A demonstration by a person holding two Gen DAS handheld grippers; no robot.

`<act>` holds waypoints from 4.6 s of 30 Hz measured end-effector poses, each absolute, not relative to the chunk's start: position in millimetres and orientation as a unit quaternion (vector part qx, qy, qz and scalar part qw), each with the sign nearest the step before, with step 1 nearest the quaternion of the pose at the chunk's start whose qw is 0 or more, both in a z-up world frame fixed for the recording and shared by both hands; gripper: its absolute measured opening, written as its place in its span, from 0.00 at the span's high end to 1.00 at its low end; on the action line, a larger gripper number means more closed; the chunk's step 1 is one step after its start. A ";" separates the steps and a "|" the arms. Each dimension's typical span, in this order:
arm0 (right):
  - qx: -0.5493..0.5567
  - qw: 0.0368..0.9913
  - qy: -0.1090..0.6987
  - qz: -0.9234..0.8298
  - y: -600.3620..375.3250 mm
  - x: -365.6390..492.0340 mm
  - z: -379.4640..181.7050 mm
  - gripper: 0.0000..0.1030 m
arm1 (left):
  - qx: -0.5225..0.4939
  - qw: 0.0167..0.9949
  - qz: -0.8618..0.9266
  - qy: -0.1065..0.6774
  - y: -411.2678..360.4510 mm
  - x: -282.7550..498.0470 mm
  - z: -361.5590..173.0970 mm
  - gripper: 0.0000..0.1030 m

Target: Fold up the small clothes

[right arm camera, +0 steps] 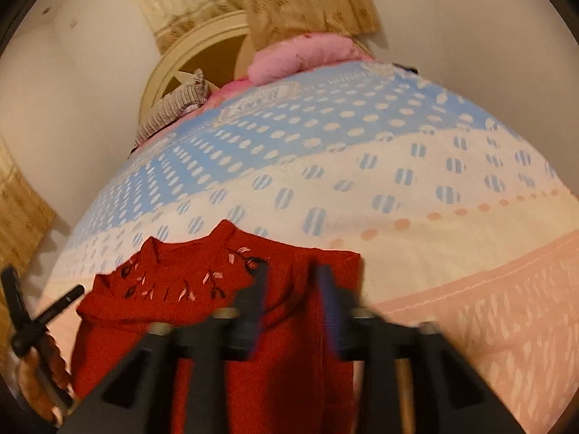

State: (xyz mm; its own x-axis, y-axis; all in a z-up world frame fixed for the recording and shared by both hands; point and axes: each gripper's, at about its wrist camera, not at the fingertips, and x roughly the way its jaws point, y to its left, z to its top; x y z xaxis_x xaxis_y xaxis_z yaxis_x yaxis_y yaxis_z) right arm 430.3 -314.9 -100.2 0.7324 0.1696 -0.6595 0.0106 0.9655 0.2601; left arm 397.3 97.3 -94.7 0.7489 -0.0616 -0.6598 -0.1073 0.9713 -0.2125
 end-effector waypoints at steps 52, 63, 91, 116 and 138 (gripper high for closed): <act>0.022 0.903 0.424 0.071 -250.0 321.7 -128.8 0.48 | -0.070 0.904 0.051 0.418 106.8 320.9 -146.3 0.00; -0.038 0.890 0.428 0.155 -133.6 356.1 -127.0 0.48 | -0.074 0.900 0.057 0.425 111.1 315.3 -150.5 0.00; 0.013 0.884 0.456 0.107 -110.3 441.9 -146.3 0.45 | -0.095 0.898 0.048 0.426 115.5 315.7 -152.9 0.00; -0.043 0.884 0.444 0.141 -44.4 464.3 -155.6 0.41 | -0.149 0.899 0.052 0.409 130.0 312.3 -151.7 0.00; 0.111 0.899 0.415 0.084 -260.7 339.7 -141.3 0.49 | -0.170 0.897 0.033 0.407 136.5 308.7 -151.2 0.00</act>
State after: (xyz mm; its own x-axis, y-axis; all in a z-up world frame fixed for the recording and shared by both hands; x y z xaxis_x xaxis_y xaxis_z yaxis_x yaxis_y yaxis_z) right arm 339.7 -260.7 -141.3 0.6421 0.2419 -0.7274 -0.0585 0.9616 0.2682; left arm 308.7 136.5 -151.2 0.6670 -0.0780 -0.7410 -0.1979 0.9403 -0.2771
